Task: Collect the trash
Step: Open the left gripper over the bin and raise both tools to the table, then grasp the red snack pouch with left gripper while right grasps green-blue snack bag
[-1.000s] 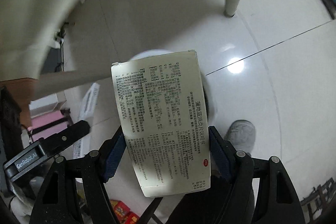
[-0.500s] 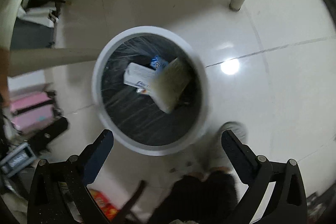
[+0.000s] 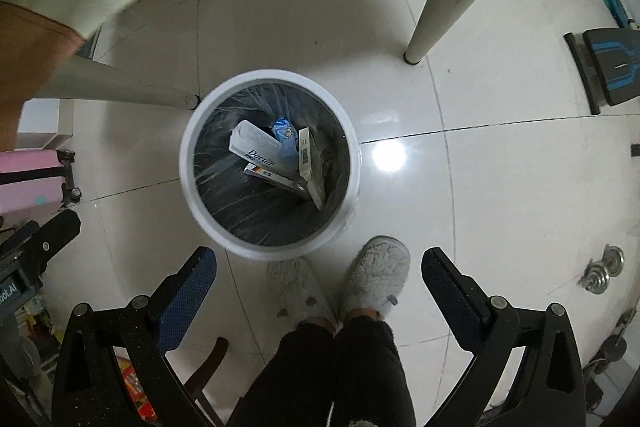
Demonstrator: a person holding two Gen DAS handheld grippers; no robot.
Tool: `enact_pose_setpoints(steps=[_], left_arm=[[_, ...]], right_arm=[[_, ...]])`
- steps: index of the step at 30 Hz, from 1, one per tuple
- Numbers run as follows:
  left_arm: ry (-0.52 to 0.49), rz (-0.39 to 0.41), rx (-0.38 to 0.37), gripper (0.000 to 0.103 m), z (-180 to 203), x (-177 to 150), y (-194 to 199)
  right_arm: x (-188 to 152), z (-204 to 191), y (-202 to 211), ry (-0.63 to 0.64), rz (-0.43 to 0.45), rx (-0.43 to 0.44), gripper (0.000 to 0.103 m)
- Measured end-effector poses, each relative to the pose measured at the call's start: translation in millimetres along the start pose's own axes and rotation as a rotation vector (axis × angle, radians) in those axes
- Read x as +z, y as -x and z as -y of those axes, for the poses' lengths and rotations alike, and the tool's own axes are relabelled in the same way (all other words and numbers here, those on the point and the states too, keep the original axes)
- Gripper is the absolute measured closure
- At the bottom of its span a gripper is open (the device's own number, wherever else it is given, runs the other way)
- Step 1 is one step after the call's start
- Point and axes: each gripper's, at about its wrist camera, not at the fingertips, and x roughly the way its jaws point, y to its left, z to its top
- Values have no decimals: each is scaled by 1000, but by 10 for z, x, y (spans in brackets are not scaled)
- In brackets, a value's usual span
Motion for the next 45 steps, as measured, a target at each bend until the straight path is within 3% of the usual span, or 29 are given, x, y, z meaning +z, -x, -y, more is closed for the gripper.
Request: enact_pose_setpoints(steps=[15, 23, 28, 32, 38, 45], left_arm=[[-37, 15, -25, 0, 86, -506, 1432], [-65, 83, -63, 0, 63, -670, 2210], [-44, 152, -60, 0, 44, -521, 2691], [-18, 253, -51, 0, 64, -143, 3126], [16, 383, 30, 0, 222, 705, 3642], [92, 355, 48, 0, 525, 2036, 3669]], right_arm=[[-563, -84, 1890, 22, 69, -12, 0], [-801, -209, 2838, 33, 109, 14, 0], [-727, -230, 3370, 1, 153, 80, 0], [-384, -205, 3823, -26, 214, 134, 0], [551, -187, 4391, 18, 291, 162, 0], [2301, 6, 4654, 119, 308, 126, 0]])
